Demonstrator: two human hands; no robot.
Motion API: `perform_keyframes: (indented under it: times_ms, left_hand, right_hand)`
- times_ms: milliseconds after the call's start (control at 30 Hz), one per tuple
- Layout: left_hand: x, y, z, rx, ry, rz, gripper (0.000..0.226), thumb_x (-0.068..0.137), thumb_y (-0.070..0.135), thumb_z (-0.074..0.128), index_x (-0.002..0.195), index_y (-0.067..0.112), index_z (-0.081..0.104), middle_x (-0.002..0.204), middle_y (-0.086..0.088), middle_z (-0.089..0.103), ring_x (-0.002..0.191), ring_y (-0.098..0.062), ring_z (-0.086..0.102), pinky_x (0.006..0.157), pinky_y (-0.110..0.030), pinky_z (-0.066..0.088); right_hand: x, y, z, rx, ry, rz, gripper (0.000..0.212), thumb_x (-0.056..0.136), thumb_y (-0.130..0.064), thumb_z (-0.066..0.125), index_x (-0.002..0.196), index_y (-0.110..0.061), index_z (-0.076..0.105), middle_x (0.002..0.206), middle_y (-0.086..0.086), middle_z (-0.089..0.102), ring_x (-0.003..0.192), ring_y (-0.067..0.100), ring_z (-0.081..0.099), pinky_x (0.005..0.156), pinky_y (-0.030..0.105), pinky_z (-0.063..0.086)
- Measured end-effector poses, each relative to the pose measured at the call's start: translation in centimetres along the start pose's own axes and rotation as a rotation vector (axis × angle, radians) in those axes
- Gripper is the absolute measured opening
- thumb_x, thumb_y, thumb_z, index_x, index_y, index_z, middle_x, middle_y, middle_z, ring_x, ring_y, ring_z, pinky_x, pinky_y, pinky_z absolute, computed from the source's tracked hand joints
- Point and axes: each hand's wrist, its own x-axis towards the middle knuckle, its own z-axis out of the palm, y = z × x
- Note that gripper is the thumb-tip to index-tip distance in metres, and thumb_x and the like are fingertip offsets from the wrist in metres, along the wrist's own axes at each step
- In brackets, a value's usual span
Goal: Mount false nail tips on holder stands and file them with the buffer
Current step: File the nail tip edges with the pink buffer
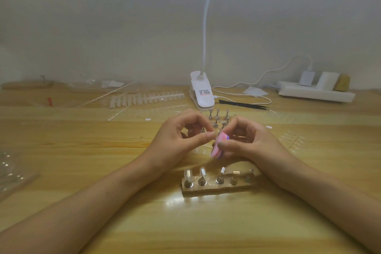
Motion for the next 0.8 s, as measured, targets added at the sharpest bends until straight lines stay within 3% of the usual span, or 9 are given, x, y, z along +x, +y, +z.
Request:
perform_keyframes:
  times_ms: [100,200,333,433,533,667,800]
  left_hand:
    - [-0.01,0.08,0.03,-0.01,0.001,0.001,0.009,0.076,0.031,0.073,0.077,0.023,0.069,0.068,0.017,0.046,0.068,-0.006,0.043,0.059,-0.013,0.035]
    - [0.01,0.11,0.03,-0.014,-0.008,-0.002,0.007,0.079,0.026,0.074,0.078,0.021,0.069,0.066,0.017,0.047,0.067,-0.005,0.043,0.059,-0.012,0.035]
    - [-0.03,0.04,0.0,-0.004,-0.013,-0.002,0.007,0.081,0.019,0.075,0.078,0.02,0.069,0.065,0.017,0.046,0.067,-0.005,0.043,0.059,-0.011,0.035]
    - [-0.02,0.11,-0.05,-0.012,-0.028,-0.01,0.007,0.082,0.018,0.074,0.079,0.019,0.069,0.064,0.02,0.05,0.066,-0.003,0.045,0.059,-0.011,0.037]
    - [-0.01,0.12,-0.01,-0.027,-0.032,-0.018,0.007,0.082,0.016,0.075,0.079,0.016,0.069,0.063,0.018,0.05,0.065,-0.003,0.045,0.059,-0.011,0.037]
    - [-0.06,0.15,0.0,-0.025,-0.042,-0.012,0.008,0.082,0.017,0.075,0.078,0.018,0.068,0.064,0.018,0.05,0.065,-0.002,0.046,0.06,-0.011,0.037]
    - [0.07,0.08,0.06,-0.032,-0.031,-0.022,0.008,0.081,0.018,0.075,0.078,0.018,0.068,0.062,0.018,0.05,0.064,-0.001,0.046,0.059,-0.01,0.037]
  right_hand:
    - [0.11,0.01,-0.23,0.062,0.115,0.002,0.033,0.071,-0.023,0.08,0.089,-0.005,0.06,0.092,0.019,0.072,0.079,0.03,0.073,0.069,0.037,0.062]
    - [-0.06,-0.03,-0.06,0.013,-0.022,0.0,0.028,0.077,-0.016,0.08,0.089,-0.003,0.059,0.09,0.021,0.072,0.079,0.03,0.074,0.067,0.037,0.061]
    - [0.05,0.01,-0.24,0.051,0.099,-0.001,0.029,0.075,-0.021,0.079,0.089,-0.005,0.06,0.1,0.028,0.069,0.081,0.032,0.073,0.071,0.042,0.061]
    - [0.02,0.0,-0.08,0.001,-0.038,0.006,0.024,0.08,-0.015,0.079,0.089,-0.005,0.059,0.091,0.023,0.072,0.08,0.032,0.074,0.068,0.038,0.061]
    - [0.14,-0.03,-0.2,0.06,0.099,0.004,0.029,0.073,-0.023,0.083,0.087,-0.009,0.063,0.094,0.021,0.071,0.08,0.031,0.074,0.066,0.037,0.061]
    - [0.03,-0.05,-0.14,0.028,-0.03,0.01,0.025,0.077,-0.021,0.082,0.087,-0.008,0.062,0.09,0.019,0.073,0.079,0.03,0.074,0.065,0.035,0.061]
    - [0.12,0.02,-0.35,0.077,0.077,0.013,0.034,0.072,-0.025,0.084,0.089,-0.006,0.061,0.092,0.021,0.072,0.076,0.031,0.074,0.062,0.035,0.06]
